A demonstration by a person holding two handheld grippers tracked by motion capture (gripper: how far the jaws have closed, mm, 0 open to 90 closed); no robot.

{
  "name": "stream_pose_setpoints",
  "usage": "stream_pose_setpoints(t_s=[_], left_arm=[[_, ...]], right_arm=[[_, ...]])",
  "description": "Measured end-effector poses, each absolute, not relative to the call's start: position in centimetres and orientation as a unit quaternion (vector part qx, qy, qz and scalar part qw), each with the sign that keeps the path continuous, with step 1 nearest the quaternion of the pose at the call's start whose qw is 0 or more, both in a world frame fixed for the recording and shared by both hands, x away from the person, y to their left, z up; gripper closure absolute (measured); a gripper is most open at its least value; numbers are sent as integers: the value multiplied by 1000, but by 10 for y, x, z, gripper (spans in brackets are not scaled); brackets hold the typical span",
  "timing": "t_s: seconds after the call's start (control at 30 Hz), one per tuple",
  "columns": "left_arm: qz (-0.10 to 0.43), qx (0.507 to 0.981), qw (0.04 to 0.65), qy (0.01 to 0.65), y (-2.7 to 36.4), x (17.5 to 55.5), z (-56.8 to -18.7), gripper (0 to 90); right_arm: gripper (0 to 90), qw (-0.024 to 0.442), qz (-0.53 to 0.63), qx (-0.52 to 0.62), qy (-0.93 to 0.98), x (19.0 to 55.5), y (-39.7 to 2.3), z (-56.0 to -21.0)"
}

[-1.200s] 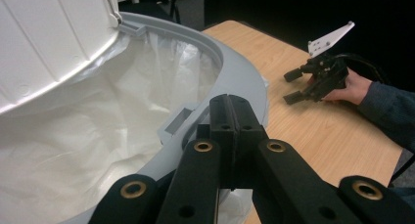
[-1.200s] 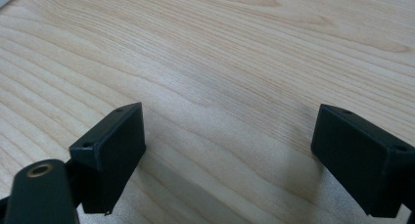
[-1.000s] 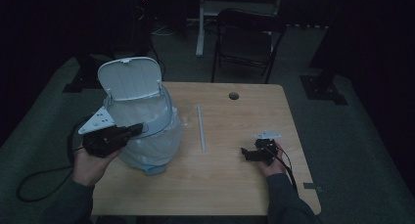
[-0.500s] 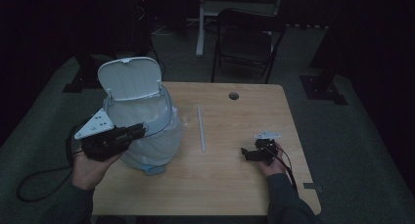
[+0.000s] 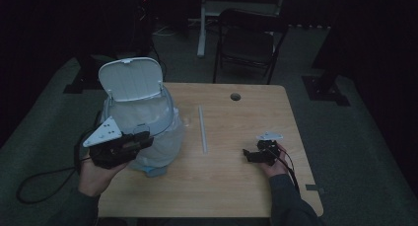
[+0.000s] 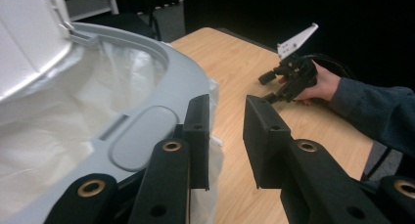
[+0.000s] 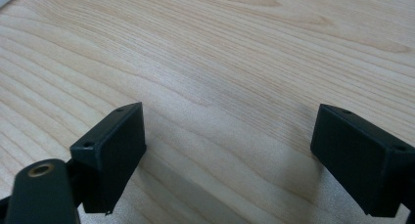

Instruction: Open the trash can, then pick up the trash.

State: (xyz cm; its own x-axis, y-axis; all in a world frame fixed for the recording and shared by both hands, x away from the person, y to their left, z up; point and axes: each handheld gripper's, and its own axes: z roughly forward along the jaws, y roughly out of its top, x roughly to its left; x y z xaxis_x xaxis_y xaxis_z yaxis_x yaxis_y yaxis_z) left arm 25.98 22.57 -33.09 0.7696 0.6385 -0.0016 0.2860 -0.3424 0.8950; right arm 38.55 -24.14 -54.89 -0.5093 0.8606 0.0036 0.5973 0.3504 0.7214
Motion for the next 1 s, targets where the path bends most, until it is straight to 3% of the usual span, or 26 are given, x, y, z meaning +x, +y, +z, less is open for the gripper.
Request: stream_pose_setpoints(t_s=[0.67,0.7,1.0], left_arm=[[163,806,493,286,217,259,-346,701],[162,807,492,284,216,259,-346,698],[155,813,486,280,208,260,-361,680]], right_arm=[[150,193,343,456,798,386,-241,-549],[215,194,343,458,797,385,-241,-548],[312,175,370,473,780,380,-243,-537]])
